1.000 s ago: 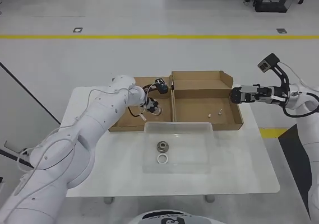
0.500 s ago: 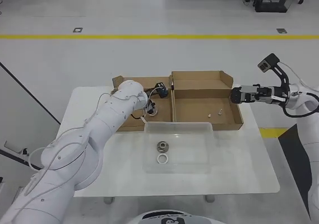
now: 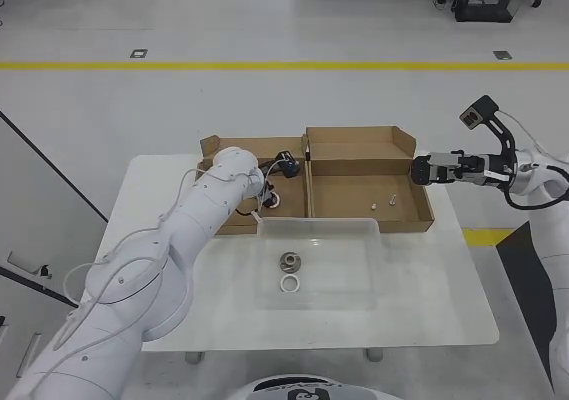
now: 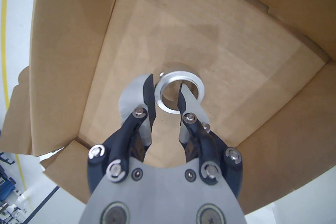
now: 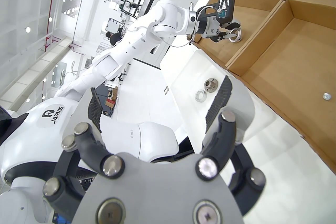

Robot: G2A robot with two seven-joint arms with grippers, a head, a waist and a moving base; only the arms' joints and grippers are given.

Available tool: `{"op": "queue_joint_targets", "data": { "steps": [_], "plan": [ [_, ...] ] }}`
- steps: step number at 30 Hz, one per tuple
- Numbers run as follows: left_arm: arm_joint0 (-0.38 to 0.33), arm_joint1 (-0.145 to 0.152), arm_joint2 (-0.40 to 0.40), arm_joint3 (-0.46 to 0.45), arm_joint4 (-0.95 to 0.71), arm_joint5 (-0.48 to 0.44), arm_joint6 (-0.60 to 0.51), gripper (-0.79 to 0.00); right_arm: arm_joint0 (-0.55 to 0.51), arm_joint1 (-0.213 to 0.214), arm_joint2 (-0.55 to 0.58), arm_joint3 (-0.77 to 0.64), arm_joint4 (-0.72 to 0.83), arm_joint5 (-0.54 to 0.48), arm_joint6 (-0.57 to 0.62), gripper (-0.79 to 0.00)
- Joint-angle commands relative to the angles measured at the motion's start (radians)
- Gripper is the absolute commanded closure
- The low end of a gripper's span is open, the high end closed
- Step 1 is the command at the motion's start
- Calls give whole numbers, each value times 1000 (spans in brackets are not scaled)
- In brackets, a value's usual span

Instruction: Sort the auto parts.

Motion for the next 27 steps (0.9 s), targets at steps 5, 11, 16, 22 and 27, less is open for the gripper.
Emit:
{"op": "queue_joint_targets", "data": {
  "steps": [5, 11, 16, 22, 27],
  "plan": [
    [-20, -10, -23, 31, -19, 12, 31, -785, 0, 0, 0, 0, 0, 0, 0, -785],
    [-72, -5, -52, 56, -41, -74, 62, -785, 0, 0, 0, 0, 0, 0, 0, -785],
    [-117, 8, -90, 59, -100, -222, 84, -785, 0, 0, 0, 0, 0, 0, 0, -785],
    [-135, 23, -185, 43, -349, -472, -3, -785, 0, 0, 0, 0, 0, 0, 0, -785],
    [-124, 49, -207, -89, -467, -472, -140, -785, 0, 0, 0, 0, 0, 0, 0, -785]
  ]
}}
